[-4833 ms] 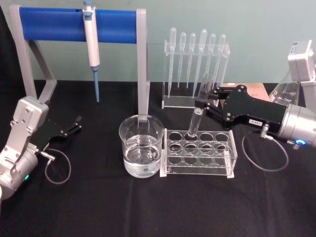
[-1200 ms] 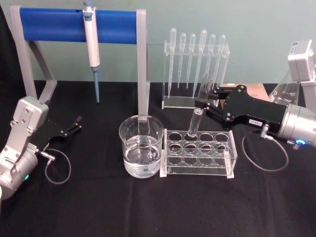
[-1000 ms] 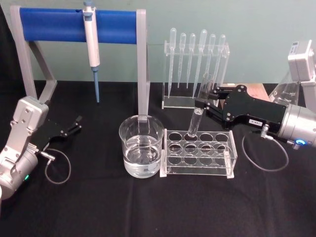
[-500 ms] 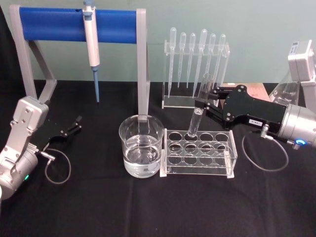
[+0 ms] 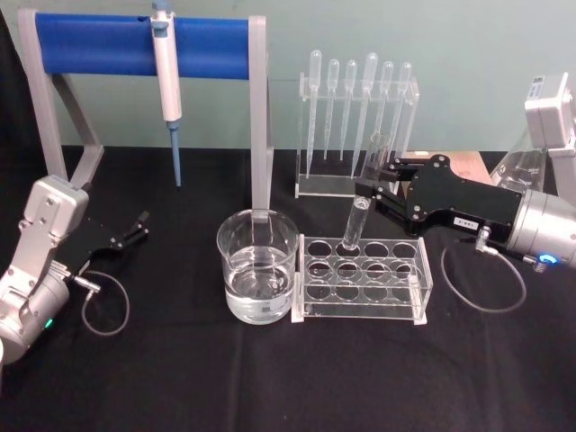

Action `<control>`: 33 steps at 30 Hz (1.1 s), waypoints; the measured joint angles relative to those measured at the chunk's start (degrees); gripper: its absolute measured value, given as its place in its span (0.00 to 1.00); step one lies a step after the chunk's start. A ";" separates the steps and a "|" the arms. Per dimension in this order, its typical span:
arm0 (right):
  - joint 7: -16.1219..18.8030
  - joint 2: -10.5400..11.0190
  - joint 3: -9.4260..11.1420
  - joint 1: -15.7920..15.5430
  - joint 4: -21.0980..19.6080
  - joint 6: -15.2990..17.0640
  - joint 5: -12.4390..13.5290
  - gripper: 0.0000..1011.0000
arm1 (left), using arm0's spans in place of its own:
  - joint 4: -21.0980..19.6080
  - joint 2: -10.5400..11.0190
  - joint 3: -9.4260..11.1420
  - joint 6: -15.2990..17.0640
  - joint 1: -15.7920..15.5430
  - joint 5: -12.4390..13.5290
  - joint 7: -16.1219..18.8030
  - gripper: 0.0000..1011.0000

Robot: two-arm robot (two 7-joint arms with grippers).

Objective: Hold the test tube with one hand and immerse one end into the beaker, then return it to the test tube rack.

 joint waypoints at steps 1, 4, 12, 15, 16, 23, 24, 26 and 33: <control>0.00 0.00 0.00 0.00 0.00 0.00 0.00 0.22 | 0.00 0.00 0.00 0.00 0.00 0.00 0.00 0.99; 0.00 0.00 0.00 0.00 0.00 0.00 0.00 0.22 | 0.00 0.00 0.00 0.00 0.00 0.00 0.00 0.99; 0.00 0.00 0.00 0.00 0.00 0.00 0.00 0.22 | 0.00 0.00 0.00 0.00 0.00 0.00 0.00 0.99; 0.00 0.00 0.00 0.00 0.00 0.00 0.00 0.22 | 0.00 0.00 0.00 0.00 0.00 0.00 0.00 0.99; 0.00 0.00 0.00 0.00 0.00 0.00 0.00 0.22 | 0.00 0.00 0.00 0.00 0.00 0.00 0.00 0.99; -0.01 0.00 0.00 0.00 0.00 0.00 0.00 0.22 | 0.00 0.00 0.00 0.00 0.00 0.00 0.00 0.99; 0.00 0.00 0.00 0.00 0.00 0.00 0.00 0.22 | 0.00 0.00 0.00 0.00 0.00 0.00 0.00 0.99; -0.01 0.00 0.00 0.00 0.00 0.00 0.00 0.22 | 0.00 0.00 0.00 0.00 0.00 0.00 0.00 0.99; 0.00 0.00 0.00 0.00 0.00 0.00 0.00 0.22 | 0.00 0.00 0.00 0.00 0.00 0.00 0.00 0.99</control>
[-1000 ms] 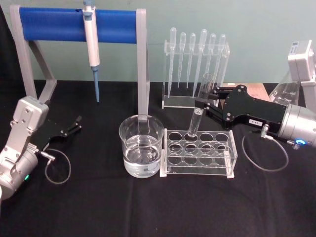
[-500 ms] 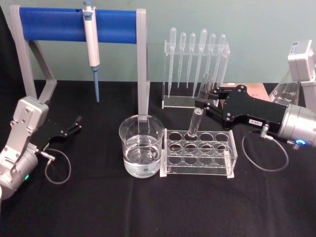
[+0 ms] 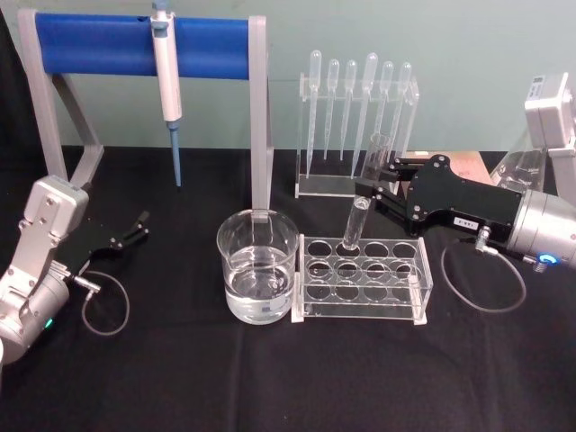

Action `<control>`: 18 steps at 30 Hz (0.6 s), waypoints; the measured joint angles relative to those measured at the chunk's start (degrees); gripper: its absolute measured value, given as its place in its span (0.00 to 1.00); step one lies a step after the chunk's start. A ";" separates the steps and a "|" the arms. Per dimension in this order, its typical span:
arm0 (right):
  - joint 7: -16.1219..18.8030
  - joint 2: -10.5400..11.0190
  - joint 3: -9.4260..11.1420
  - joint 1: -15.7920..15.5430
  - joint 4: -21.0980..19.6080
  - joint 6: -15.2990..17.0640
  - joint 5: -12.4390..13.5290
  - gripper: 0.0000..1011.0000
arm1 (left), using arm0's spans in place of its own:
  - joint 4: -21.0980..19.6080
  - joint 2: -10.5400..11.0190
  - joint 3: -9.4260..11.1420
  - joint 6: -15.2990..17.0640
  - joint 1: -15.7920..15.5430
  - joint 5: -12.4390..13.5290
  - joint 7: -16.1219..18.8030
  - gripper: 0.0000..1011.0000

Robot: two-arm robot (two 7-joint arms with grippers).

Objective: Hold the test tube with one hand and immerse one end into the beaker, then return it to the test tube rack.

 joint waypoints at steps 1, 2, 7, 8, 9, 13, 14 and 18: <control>0.00 0.00 0.00 0.00 0.00 0.00 0.00 0.22 | 0.00 0.00 0.00 0.00 0.00 0.00 0.00 0.99; 0.00 0.00 0.00 0.00 0.00 0.00 0.00 0.22 | 0.00 0.00 0.00 0.00 0.00 0.00 0.00 0.99; 0.25 -0.18 0.11 0.56 -0.10 -0.09 -0.07 0.22 | 0.00 0.00 0.00 0.00 0.00 0.00 0.00 0.99; 0.30 -0.23 0.12 0.75 -0.13 -0.09 -0.10 0.22 | 0.00 0.00 0.00 0.00 0.00 0.00 0.00 0.99; 0.40 -0.33 0.13 1.05 -0.14 -0.06 -0.13 0.22 | 0.00 0.00 0.00 0.00 0.00 0.00 0.00 0.99; 1.20 -1.43 -0.13 3.54 0.47 0.43 -0.19 0.22 | 0.00 0.00 0.00 0.00 0.00 0.00 0.00 0.99; 1.38 -1.69 -0.28 4.09 0.68 0.54 -0.21 0.22 | 0.00 0.00 0.00 0.00 0.00 0.00 0.00 0.99; 2.55 -3.24 -1.22 6.83 2.17 1.07 -0.23 0.22 | 0.00 0.00 0.00 0.00 0.00 0.00 0.00 0.99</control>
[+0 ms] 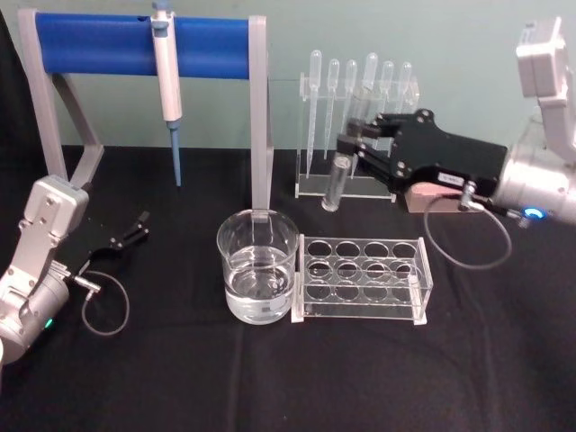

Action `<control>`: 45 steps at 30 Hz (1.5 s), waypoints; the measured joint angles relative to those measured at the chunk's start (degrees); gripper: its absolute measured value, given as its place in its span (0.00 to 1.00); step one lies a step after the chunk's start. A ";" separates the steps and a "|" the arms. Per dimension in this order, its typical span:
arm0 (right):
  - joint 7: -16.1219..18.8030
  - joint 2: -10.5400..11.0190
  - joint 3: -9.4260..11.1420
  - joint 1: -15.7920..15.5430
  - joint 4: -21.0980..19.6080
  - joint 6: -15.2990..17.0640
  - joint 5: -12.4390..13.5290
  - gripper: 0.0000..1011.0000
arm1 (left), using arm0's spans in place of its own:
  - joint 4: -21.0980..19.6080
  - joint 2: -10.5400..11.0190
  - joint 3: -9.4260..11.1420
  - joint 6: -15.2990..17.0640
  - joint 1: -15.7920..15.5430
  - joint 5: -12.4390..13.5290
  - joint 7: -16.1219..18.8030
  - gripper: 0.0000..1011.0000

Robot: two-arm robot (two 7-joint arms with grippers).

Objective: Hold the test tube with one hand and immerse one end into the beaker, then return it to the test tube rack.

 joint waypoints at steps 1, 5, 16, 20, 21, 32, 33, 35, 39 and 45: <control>0.28 -0.38 -0.24 0.62 0.36 0.05 0.06 0.22 | 0.00 0.00 0.00 0.00 0.00 0.00 0.00 0.99; 1.49 -2.43 -1.64 3.39 2.37 0.24 0.34 0.22 | 0.00 0.00 0.00 0.00 0.00 0.00 0.00 0.99; 3.98 -7.75 -5.81 8.10 7.81 0.09 1.53 0.22 | 0.00 0.00 0.00 0.00 0.00 0.00 0.00 0.99; 4.08 -8.56 -6.80 8.35 8.72 -0.06 1.67 0.22 | 0.00 0.00 0.00 0.00 0.00 0.00 0.00 0.99; 4.08 -8.64 -6.95 8.34 8.80 -0.07 1.72 0.22 | 0.00 0.00 0.00 0.00 0.00 0.00 0.00 0.99; 4.04 -8.32 -7.86 7.24 8.04 -0.23 2.72 0.22 | 0.00 0.00 0.00 0.00 0.00 0.00 0.00 0.99; 4.04 -8.28 -7.90 7.20 8.00 -0.23 2.76 0.22 | 0.00 0.00 0.00 0.00 0.00 0.00 0.00 0.99; 4.04 -8.12 -8.14 7.07 7.86 -0.21 2.80 0.22 | 0.00 0.00 0.00 0.00 0.00 0.00 0.00 0.99; 4.06 -7.72 -8.56 7.01 7.74 0.22 2.76 0.22 | 0.00 0.00 0.00 0.00 0.00 0.00 0.00 0.99; 4.21 -7.40 -9.22 7.04 7.94 0.92 2.56 0.22 | 0.00 0.00 0.00 0.00 0.00 0.00 0.00 0.99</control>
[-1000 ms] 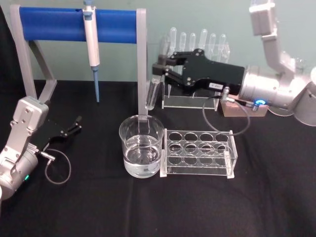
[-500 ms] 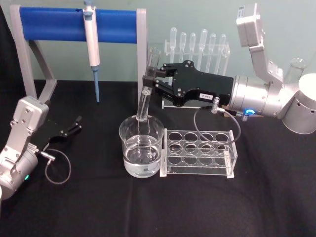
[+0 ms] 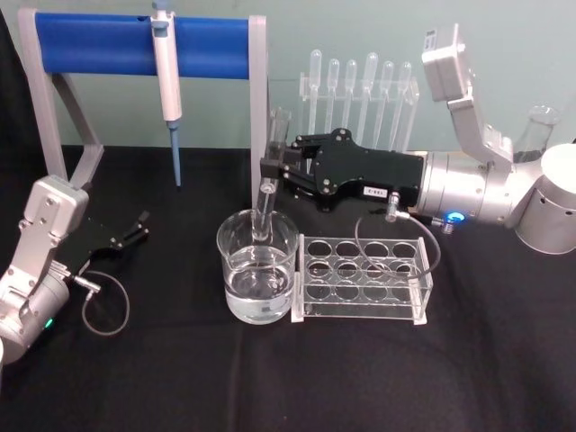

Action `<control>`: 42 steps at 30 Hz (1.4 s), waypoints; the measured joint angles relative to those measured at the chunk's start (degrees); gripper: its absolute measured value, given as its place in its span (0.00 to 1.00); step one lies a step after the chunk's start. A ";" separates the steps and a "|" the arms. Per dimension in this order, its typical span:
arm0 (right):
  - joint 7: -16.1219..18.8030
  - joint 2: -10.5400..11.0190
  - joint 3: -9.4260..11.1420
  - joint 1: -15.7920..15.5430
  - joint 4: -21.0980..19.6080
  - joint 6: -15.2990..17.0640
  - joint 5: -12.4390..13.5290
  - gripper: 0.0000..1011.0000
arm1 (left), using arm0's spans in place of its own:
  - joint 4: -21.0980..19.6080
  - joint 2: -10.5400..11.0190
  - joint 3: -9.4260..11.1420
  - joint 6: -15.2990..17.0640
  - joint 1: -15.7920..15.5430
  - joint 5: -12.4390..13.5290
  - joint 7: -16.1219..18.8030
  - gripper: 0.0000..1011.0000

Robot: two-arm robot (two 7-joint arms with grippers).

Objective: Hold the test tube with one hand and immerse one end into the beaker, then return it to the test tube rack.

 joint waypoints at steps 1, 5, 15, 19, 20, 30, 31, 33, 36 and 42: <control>0.04 -0.01 -0.12 0.03 0.13 0.10 -0.04 0.22 | 0.00 0.00 0.00 0.00 0.00 0.00 0.00 0.99; 0.27 -0.33 -0.71 0.26 1.04 0.32 -0.22 0.22 | 0.00 0.00 0.00 0.00 0.00 0.00 0.00 0.99; 0.72 -1.68 -1.86 0.92 4.79 0.05 -1.22 0.22 | 0.00 0.00 0.00 0.00 0.00 0.00 0.00 0.99; 0.71 -2.32 -2.33 1.01 6.43 -0.79 -2.26 0.22 | 0.00 0.00 0.00 0.00 0.00 0.00 0.00 0.99; 0.71 -2.44 -2.38 1.01 6.68 -0.91 -2.38 0.22 | 0.00 0.00 0.00 0.00 0.00 0.00 0.00 0.99; 1.08 -3.98 -2.62 0.62 9.32 -2.01 -3.31 0.22 | 0.00 0.00 0.00 0.00 0.00 0.00 0.00 0.99; 1.10 -4.06 -2.62 0.60 9.50 -2.04 -3.38 0.22 | 0.00 0.00 -0.01 0.00 0.00 0.00 0.00 0.99; 1.14 -4.19 -2.63 0.53 9.76 -2.07 -3.50 0.22 | 0.00 0.00 0.00 0.00 0.00 0.00 0.00 0.99; 1.28 -4.37 -2.62 0.40 10.17 -2.09 -3.68 0.22 | 0.00 0.00 0.00 0.00 0.00 0.00 0.00 0.99; 1.49 -4.55 -2.48 0.05 10.38 -2.04 -3.90 0.22 | 0.00 0.00 0.00 0.00 0.00 0.00 0.00 0.99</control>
